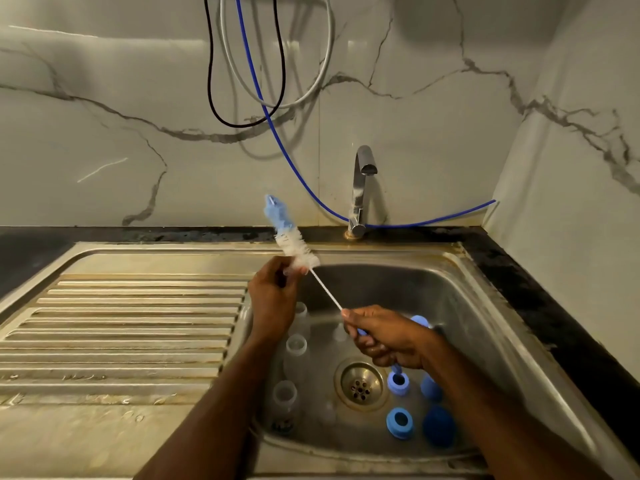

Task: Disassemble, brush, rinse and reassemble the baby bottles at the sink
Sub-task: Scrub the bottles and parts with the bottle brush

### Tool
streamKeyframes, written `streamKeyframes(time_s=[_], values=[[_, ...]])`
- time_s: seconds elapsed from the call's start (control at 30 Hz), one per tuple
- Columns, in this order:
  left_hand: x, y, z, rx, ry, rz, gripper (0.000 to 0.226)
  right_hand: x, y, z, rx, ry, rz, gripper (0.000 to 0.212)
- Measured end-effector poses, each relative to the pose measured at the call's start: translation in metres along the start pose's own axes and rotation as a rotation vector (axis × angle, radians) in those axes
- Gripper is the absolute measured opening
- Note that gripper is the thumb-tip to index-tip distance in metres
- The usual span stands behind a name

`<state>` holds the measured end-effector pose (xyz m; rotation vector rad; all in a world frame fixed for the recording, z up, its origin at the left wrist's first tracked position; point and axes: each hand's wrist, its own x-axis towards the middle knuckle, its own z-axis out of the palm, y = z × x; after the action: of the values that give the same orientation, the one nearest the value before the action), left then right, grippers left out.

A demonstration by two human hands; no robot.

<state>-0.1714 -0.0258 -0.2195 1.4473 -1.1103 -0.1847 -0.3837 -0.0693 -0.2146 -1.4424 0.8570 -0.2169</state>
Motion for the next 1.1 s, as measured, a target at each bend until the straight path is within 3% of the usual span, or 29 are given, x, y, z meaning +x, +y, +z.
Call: streamKeyframes(time_s=[0.07, 0.17, 0.27, 0.33, 0.47, 0.6, 0.77, 0.97, 1.1], values=[[0.0, 0.003, 0.003, -0.112, 0.023, -0.024, 0.021, 0.0, -0.002, 0.0, 0.05, 0.096, -0.032, 0.039], [0.001, 0.004, 0.005, -0.379, 0.01, -0.27, 0.021, 0.004, -0.003, -0.002, 0.026, 0.357, -0.143, 0.04], [0.003, 0.001, 0.002, -0.631, -0.009, -0.398, 0.022, 0.006, -0.002, -0.008, -0.143, 0.503, -0.311, 0.041], [0.005, 0.003, -0.002, -0.691, -0.039, -0.419, 0.024, 0.007, 0.001, -0.009, -0.317, 0.517, -0.412, 0.043], [0.008, 0.005, -0.004, -0.596, -0.058, -0.408, 0.03, 0.017, 0.01, -0.01, -0.479, 0.508, -0.398, 0.044], [0.012, 0.002, -0.011, -0.828, 0.001, -0.524, 0.027, 0.016, 0.012, -0.014, -0.473, 0.456, -0.396, 0.044], [0.002, 0.002, 0.001, -0.525, -0.143, -0.314, 0.011, 0.023, 0.01, -0.005, -0.443, 0.485, -0.435, 0.044], [0.012, -0.003, -0.012, -0.805, -0.01, -0.48, 0.024, 0.012, 0.011, -0.026, -0.519, 0.448, -0.425, 0.045], [-0.001, 0.008, 0.002, -0.45, -0.205, -0.274, 0.015, 0.02, 0.008, -0.013, -0.545, 0.513, -0.462, 0.045]])
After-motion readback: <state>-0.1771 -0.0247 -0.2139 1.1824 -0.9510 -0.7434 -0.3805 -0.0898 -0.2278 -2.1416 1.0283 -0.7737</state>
